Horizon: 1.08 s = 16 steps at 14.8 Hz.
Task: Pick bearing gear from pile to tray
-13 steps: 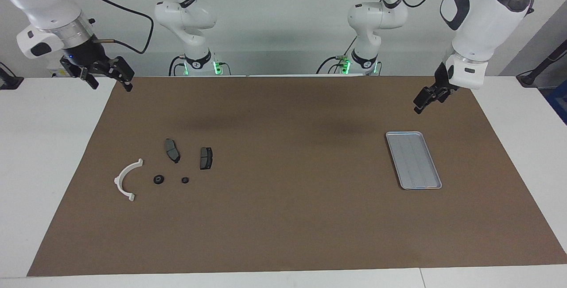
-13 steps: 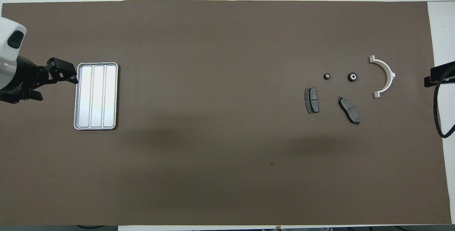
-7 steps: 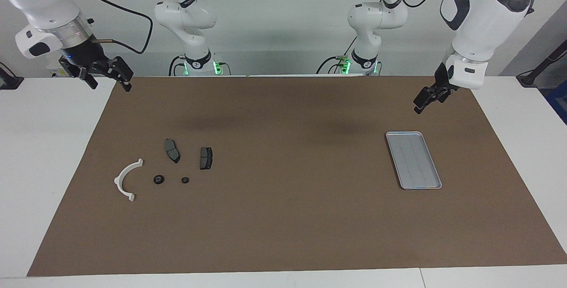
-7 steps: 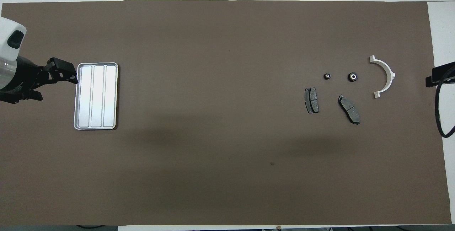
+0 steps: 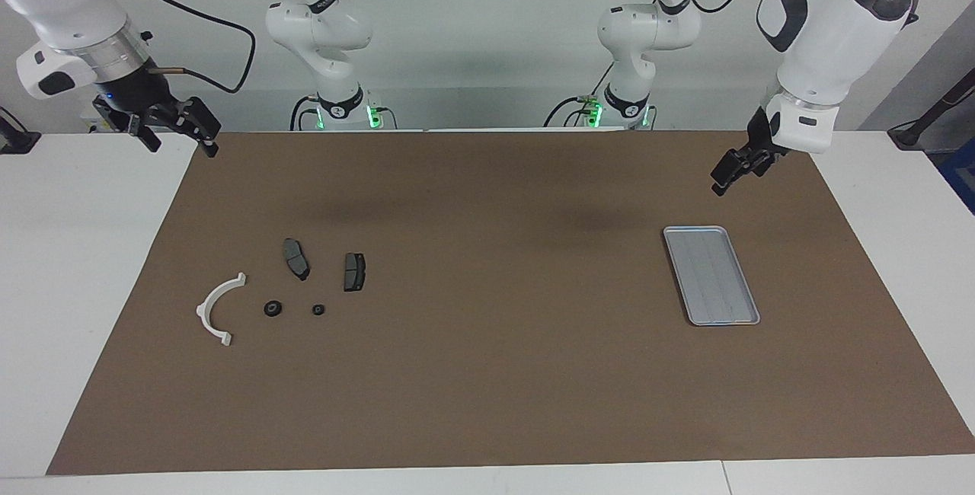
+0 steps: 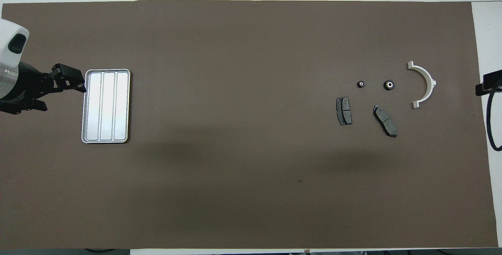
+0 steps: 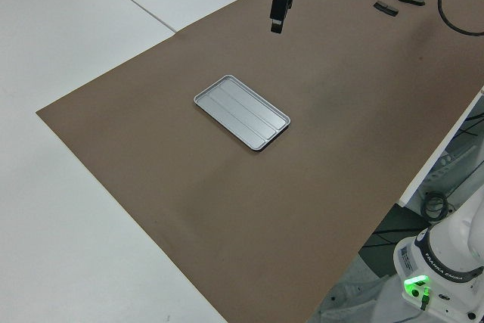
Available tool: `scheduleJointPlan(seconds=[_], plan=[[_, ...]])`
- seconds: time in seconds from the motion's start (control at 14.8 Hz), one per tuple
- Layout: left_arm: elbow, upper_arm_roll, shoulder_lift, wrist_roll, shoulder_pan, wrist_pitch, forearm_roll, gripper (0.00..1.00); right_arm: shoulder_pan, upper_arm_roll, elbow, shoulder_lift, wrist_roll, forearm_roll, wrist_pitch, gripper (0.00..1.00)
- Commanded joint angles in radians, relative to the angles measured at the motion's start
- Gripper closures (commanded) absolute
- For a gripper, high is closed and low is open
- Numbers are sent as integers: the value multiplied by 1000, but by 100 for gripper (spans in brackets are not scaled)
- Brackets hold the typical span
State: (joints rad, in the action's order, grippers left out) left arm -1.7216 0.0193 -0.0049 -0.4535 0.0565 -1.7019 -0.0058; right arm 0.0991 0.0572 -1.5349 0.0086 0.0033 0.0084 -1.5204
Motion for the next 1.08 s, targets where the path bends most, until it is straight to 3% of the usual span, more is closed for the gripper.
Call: scheduleJointPlan(seconds=[0.0,0.34,0.67,1.01], plan=[[-26,5,-26,6,-7,-15,-16,0,14,-10,-16,28,-29,5,-76,0],[-26,5,-26,6,-7,-15,-16,0,-5,-16,-17,145,6,16,-311,0],[-26,5,-26,6,-7,-15,-16,0,-42,-13,-10,302,30,16,-452,0],[-26,5,-26,6,-7,-15,-16,0,-47,-13,-48,389,35,16,-563,1]])
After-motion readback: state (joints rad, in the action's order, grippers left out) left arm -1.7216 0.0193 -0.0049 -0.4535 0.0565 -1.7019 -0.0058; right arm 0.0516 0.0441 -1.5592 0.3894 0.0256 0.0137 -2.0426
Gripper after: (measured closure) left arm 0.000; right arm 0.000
